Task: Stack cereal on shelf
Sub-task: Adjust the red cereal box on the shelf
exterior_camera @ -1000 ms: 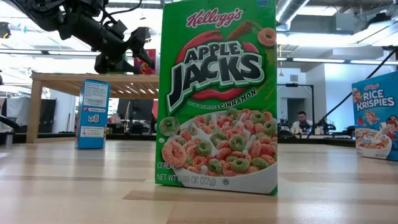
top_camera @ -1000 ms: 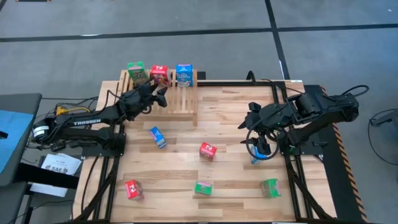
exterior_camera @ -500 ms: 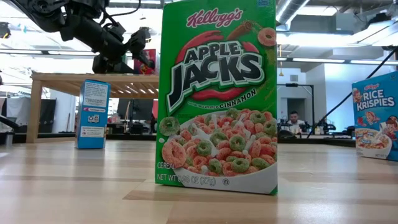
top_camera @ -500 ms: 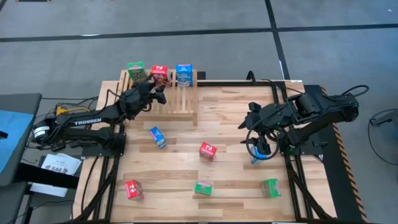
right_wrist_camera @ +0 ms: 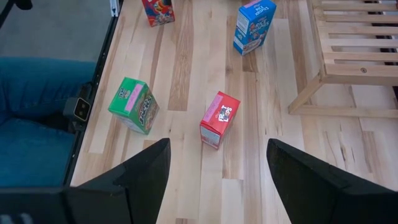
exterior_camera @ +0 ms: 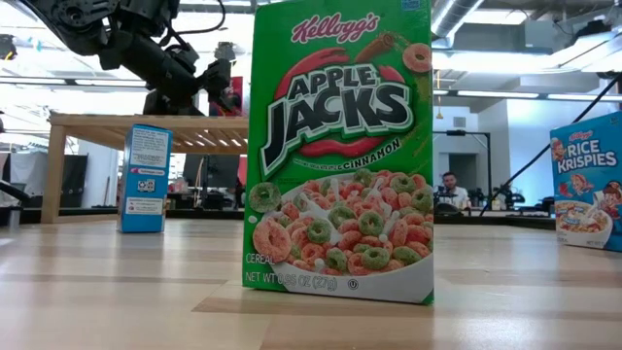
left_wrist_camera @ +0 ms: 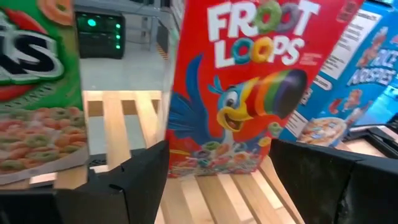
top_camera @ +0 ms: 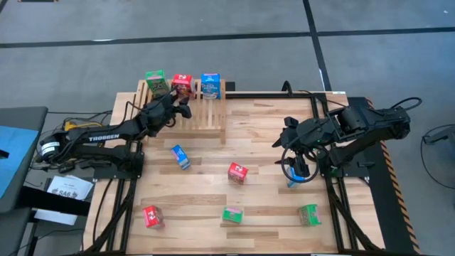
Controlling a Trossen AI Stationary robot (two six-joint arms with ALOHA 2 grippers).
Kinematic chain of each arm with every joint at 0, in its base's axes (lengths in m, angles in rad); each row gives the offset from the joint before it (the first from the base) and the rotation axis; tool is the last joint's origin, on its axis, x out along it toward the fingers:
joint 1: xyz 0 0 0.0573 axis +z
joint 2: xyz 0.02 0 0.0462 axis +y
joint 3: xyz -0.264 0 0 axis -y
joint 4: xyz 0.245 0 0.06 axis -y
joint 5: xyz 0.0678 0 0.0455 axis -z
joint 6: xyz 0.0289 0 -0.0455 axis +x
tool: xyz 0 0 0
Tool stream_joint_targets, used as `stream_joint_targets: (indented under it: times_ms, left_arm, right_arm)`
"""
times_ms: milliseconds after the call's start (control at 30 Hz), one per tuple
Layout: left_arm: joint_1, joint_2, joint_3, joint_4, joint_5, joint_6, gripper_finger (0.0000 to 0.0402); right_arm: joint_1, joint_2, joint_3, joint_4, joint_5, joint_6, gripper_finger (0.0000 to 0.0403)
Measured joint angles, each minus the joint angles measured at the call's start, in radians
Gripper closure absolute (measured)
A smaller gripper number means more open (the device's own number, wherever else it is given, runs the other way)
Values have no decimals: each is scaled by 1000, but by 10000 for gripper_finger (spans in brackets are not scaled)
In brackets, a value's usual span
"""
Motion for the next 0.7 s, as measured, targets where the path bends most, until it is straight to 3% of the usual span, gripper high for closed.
stream_joint_targets:
  times_ms: [267, 433, 700]
  left_arm:
    - [-1, 0, 0, 0, 38, -16, 132]
    - [-17, 0, 0, 6, 127, -57, 132]
    - [-24, -1, 0, 93, 141, -41, 132]
  right_arm:
    - [0, 0, 0, 0, 0, 0, 110]
    - [0, 0, 0, 0, 0, 0, 110]
    - [-1, 0, 0, 0, 0, 0, 110]
